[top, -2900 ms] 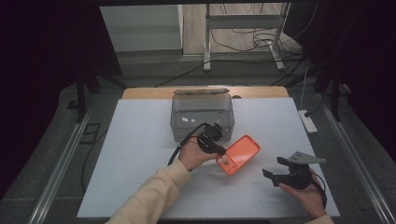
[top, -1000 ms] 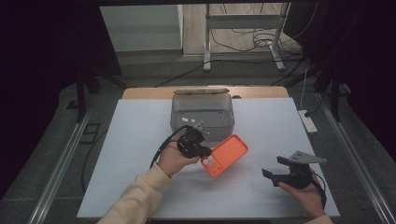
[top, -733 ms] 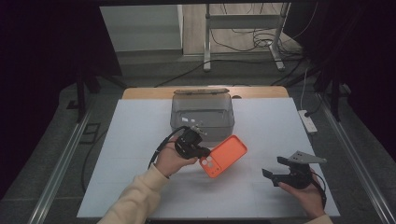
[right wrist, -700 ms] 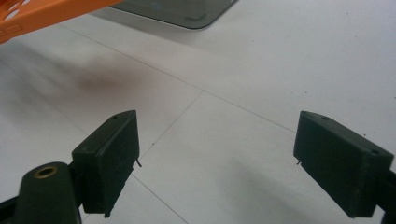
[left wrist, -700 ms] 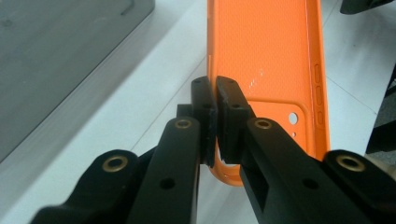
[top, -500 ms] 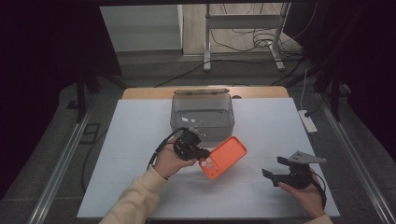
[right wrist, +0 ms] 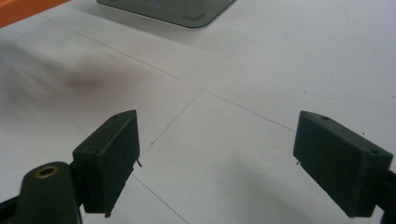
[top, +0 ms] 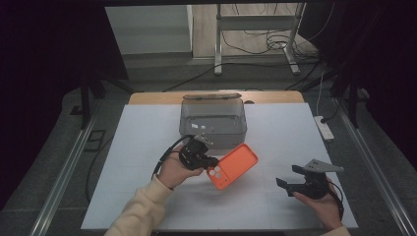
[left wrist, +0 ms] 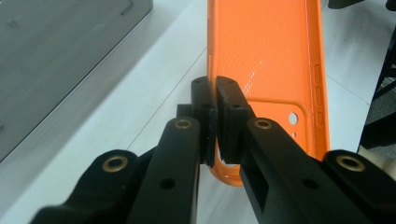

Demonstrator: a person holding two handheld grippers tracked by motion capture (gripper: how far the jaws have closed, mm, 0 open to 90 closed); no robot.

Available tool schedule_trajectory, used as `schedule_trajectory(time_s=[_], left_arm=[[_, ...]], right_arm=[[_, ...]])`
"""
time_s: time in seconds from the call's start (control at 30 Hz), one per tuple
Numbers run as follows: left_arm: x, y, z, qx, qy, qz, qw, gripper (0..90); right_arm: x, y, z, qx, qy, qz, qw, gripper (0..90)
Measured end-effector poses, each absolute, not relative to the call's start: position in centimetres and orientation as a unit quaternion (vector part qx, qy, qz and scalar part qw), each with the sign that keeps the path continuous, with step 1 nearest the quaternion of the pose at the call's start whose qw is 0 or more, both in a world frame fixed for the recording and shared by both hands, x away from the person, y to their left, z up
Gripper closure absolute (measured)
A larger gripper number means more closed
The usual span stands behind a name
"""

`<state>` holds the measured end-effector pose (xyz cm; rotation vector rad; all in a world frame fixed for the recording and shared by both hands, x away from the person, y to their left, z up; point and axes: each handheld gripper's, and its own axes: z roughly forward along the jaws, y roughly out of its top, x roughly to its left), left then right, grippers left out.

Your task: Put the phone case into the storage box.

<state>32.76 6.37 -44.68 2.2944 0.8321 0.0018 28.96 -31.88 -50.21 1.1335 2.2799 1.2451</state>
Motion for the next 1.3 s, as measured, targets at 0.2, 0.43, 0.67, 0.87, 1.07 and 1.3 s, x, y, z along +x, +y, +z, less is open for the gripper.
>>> schedule_trajectory(time_s=[0.2,0.43,0.67,0.87,1.07,1.3], left_arm=[[32.7,6.7,-44.7,0.885,0.317,0.004,0.342,86.8],[32.6,7.1,-44.8,0.887,0.311,0.007,0.342,86.8],[32.5,7.4,-44.8,0.889,0.307,0.011,0.338,86.8],[32.5,7.5,-44.7,0.891,0.305,0.014,0.337,86.8],[32.3,7.9,-44.7,0.892,0.301,0.016,0.336,86.8],[32.2,8.4,-44.8,0.895,0.3,0.017,0.33,86.8]], right_arm=[[28.9,-31.9,-50.2,0.396,0.795,0.434,0.154,14.6],[28.9,-31.9,-50.2,0.396,0.795,0.433,0.154,14.7],[28.9,-31.9,-50.2,0.396,0.795,0.432,0.154,14.7],[28.9,-31.9,-50.1,0.398,0.794,0.433,0.156,14.7],[28.9,-32.0,-50.0,0.398,0.793,0.434,0.155,14.7],[29.0,-31.9,-50.0,0.399,0.792,0.436,0.154,14.7]])
